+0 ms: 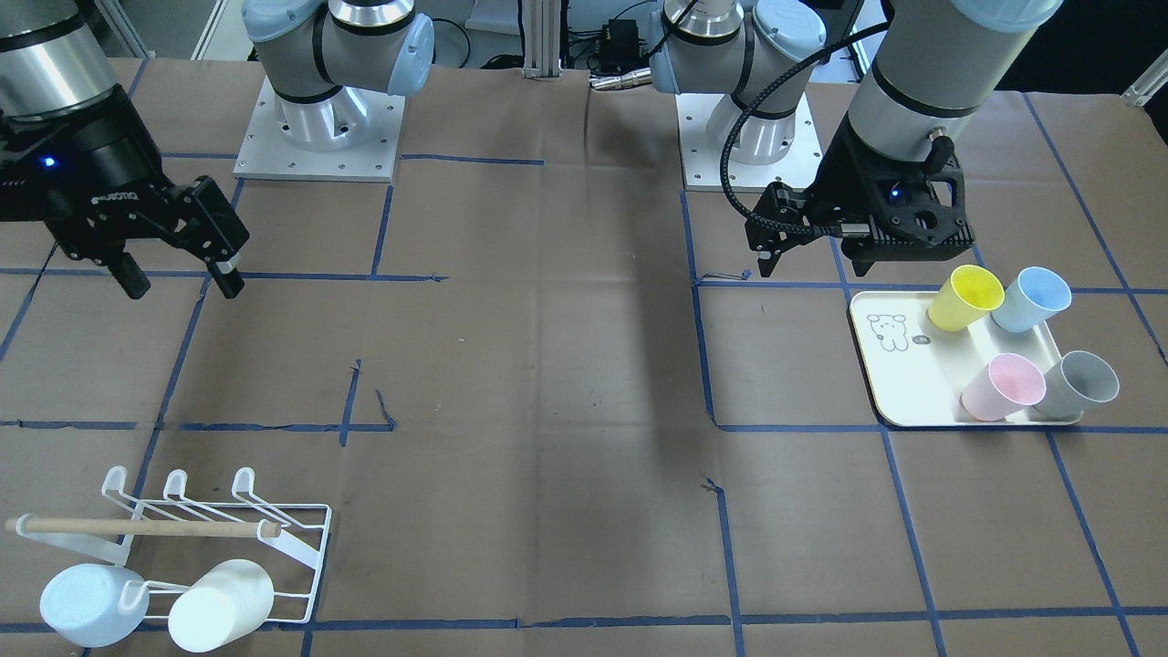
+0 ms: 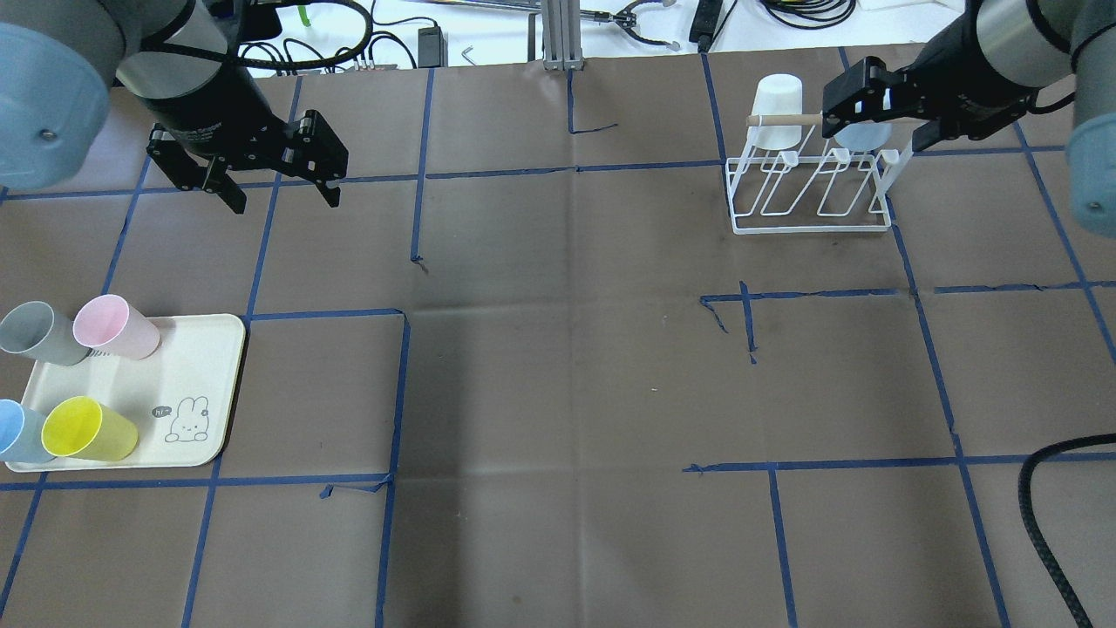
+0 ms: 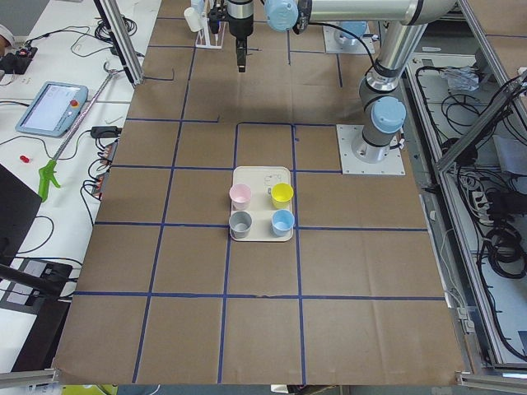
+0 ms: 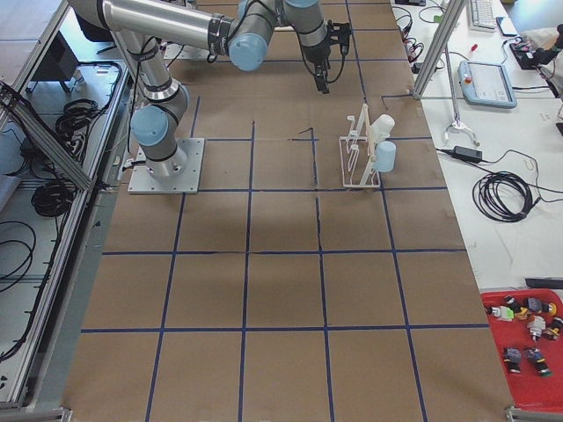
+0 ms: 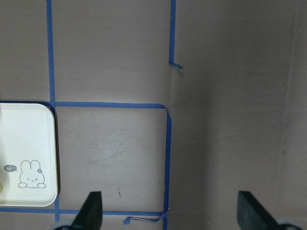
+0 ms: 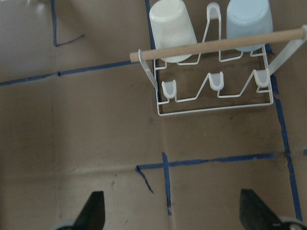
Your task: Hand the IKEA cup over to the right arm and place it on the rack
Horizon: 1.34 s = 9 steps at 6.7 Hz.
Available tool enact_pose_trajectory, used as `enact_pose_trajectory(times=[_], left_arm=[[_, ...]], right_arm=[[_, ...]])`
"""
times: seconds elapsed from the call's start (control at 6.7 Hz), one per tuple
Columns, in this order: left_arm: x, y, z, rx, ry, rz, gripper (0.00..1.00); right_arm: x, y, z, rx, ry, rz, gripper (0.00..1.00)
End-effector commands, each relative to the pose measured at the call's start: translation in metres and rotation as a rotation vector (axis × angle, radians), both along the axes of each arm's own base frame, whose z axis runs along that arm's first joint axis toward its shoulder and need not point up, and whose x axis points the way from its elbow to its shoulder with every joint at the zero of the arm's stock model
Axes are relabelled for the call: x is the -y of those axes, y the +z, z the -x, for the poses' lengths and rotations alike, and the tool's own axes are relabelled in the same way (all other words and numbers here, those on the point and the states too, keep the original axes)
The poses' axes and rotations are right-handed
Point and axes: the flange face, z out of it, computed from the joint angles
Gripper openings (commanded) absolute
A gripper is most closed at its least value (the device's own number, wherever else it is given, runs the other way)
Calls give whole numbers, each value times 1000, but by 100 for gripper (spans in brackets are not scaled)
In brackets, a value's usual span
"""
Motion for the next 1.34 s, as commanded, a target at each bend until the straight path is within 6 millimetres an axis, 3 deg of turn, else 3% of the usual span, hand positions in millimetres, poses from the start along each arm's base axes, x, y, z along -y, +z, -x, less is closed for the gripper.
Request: enact_pose_trajectory(times=[0.0, 0.15, 0.45, 1.19], left_arm=[[0, 0, 0, 0, 0, 1, 99], [0, 0, 0, 0, 2, 1, 99], [0, -1, 0, 0, 15, -2, 99], [0, 0, 1, -2, 21, -1, 99]], right_arm=[[-29, 17, -36, -73, 28, -148, 100], [-37, 25, -56, -111, 13, -186, 100], [-41, 20, -75, -116, 46, -201, 100], [-39, 13, -94, -151, 91, -217, 100]])
